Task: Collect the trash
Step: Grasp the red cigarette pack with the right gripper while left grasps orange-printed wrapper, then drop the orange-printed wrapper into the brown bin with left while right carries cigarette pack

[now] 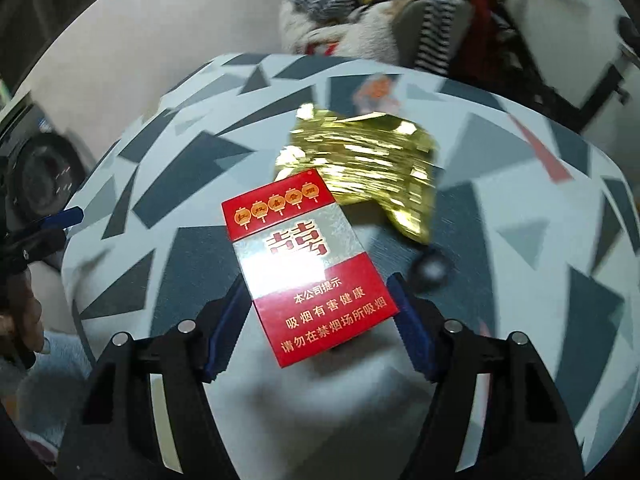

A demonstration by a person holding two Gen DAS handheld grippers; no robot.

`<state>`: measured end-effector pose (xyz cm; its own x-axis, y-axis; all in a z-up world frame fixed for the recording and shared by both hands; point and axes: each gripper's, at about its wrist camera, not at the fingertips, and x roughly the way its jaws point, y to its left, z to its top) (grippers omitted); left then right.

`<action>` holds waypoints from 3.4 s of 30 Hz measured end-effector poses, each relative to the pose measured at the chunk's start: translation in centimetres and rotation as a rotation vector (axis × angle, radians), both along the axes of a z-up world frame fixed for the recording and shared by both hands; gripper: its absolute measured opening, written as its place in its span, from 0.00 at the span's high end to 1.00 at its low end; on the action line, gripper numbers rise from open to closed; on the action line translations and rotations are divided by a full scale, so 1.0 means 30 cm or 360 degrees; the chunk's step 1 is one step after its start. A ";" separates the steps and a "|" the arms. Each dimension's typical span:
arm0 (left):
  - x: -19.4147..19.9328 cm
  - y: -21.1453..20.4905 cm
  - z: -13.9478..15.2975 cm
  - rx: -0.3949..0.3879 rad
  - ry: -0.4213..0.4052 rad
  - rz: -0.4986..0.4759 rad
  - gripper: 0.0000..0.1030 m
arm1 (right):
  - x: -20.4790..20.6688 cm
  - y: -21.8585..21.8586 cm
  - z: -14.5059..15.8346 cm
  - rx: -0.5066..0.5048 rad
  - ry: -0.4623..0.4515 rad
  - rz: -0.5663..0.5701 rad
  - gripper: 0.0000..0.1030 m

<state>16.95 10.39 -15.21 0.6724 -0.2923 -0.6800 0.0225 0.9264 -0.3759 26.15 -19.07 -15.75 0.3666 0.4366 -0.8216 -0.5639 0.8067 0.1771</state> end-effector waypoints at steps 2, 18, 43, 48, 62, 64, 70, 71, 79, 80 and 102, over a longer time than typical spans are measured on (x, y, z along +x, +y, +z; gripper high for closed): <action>0.057 -0.028 0.010 -0.0031 0.0001 -0.0048 0.07 | -0.011 -0.063 -0.002 0.0008 -0.0019 -0.0102 0.34; 0.939 -0.207 -0.093 -0.0575 0.0398 0.0057 0.12 | -0.008 -0.395 -0.005 0.0050 -0.0054 -0.0436 0.36; 0.727 -0.254 0.180 -0.0014 0.0128 -0.0210 0.90 | -0.126 -0.410 0.058 0.0119 -0.0062 -0.0444 0.37; 0.513 -0.247 0.247 0.0030 0.0085 -0.0283 0.90 | -0.182 -0.376 0.092 0.0124 -0.0070 -0.0410 0.37; -0.139 -0.199 0.128 -0.0027 0.0149 -0.0265 0.90 | -0.425 -0.283 0.162 0.0102 -0.0113 -0.0286 0.37; -0.215 -0.206 0.106 -0.0011 0.0151 -0.0266 0.90 | -0.459 -0.274 0.167 0.0098 -0.0117 -0.0275 0.37; -0.401 -0.262 0.054 0.0109 0.0134 -0.0335 0.90 | -0.558 -0.259 0.160 0.0089 -0.0110 -0.0249 0.37; -0.429 -0.274 0.042 0.0126 0.0135 -0.0349 0.90 | -0.575 -0.257 0.157 0.0083 -0.0108 -0.0243 0.38; -0.518 -0.324 -0.059 0.0144 0.0224 -0.0388 0.89 | -0.662 -0.253 0.124 0.0067 -0.0077 -0.0218 0.38; -0.525 -0.332 -0.069 0.0145 0.0237 -0.0398 0.89 | -0.665 -0.253 0.122 0.0068 -0.0077 -0.0217 0.38; -0.598 -0.386 -0.112 0.0132 0.0239 -0.0454 0.52 | -0.728 -0.257 0.085 0.0071 -0.0037 -0.0220 0.38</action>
